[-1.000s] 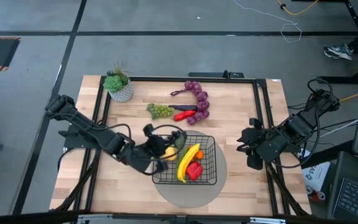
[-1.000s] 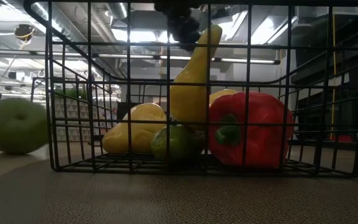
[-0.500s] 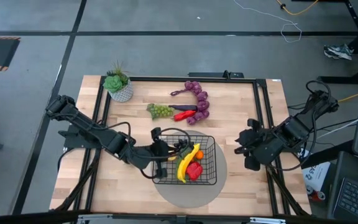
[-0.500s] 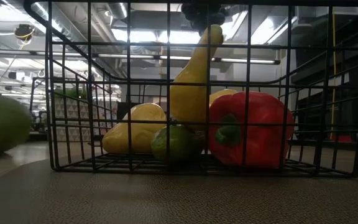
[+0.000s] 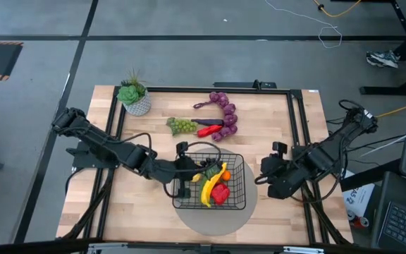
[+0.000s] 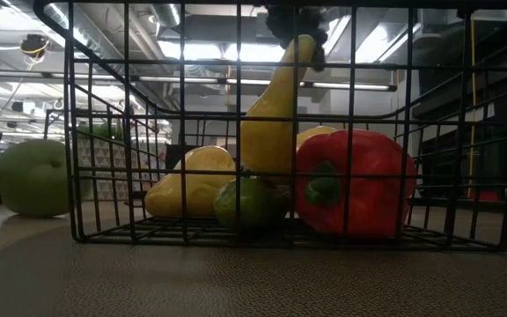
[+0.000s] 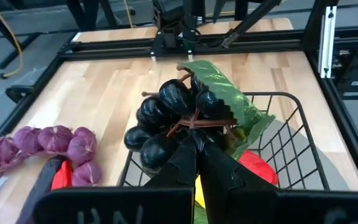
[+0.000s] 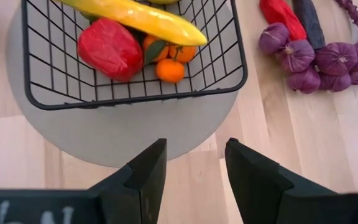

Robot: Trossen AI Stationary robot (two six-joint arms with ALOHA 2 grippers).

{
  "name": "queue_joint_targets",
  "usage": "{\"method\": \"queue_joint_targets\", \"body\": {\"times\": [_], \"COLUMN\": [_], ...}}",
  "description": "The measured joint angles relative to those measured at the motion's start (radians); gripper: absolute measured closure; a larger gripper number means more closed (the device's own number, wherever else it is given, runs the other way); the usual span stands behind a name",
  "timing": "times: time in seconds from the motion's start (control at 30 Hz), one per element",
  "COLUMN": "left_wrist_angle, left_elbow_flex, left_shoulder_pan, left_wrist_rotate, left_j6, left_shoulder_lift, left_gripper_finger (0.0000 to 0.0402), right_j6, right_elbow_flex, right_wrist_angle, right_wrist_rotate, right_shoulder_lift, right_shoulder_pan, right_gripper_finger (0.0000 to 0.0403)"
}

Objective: Build produce basket
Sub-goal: Put the black grapes into the wire basket

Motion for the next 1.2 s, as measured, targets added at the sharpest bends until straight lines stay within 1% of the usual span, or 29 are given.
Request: {"method": "queue_joint_targets", "body": {"times": [0.2,0.27,0.43,0.57,0.8,0.97,1.1,1.2], "left_wrist_angle": [-0.007,-0.025,-0.088,-0.126,-0.133,-0.133,-0.133,-0.133], "left_elbow_flex": [0.000,0.000,0.000,0.000,0.000,0.000,0.000,0.000], "left_shoulder_pan": [0.041,0.043,0.034,0.020,-0.004,-0.019,-0.022,-0.021], "left_wrist_rotate": [0.072,0.093,0.095,0.090,0.088,0.087,0.087,0.086], "left_j6": [-0.002,-0.007,-0.012,-0.060,-0.062,-0.068,-0.122,-0.141], "left_shoulder_lift": [0.000,0.000,0.000,0.000,0.000,0.000,0.000,0.000], "left_gripper_finger": [0.0401,0.0401,0.0401,0.0401,0.0401,0.0401,0.0401,0.0401], "right_j6": [0.005,0.015,0.095,0.148,0.162,0.159,0.132,0.049], "right_elbow_flex": [0.000,0.000,0.000,0.000,0.000,0.000,0.000,0.000], "right_wrist_angle": [0.001,0.001,0.001,0.001,0.000,0.000,0.001,0.034], "right_wrist_rotate": [-0.001,-0.016,-0.099,-0.143,-0.155,-0.069,0.006,0.120], "right_shoulder_lift": [0.042,0.050,0.064,0.068,0.068,0.068,0.068,0.068], "right_shoulder_pan": [0.000,0.000,0.000,0.001,0.001,0.001,0.001,0.001], "right_gripper_finger": [0.0238,0.0237,0.0238,0.0238,0.0238,0.0238,0.0238,0.0238]}}
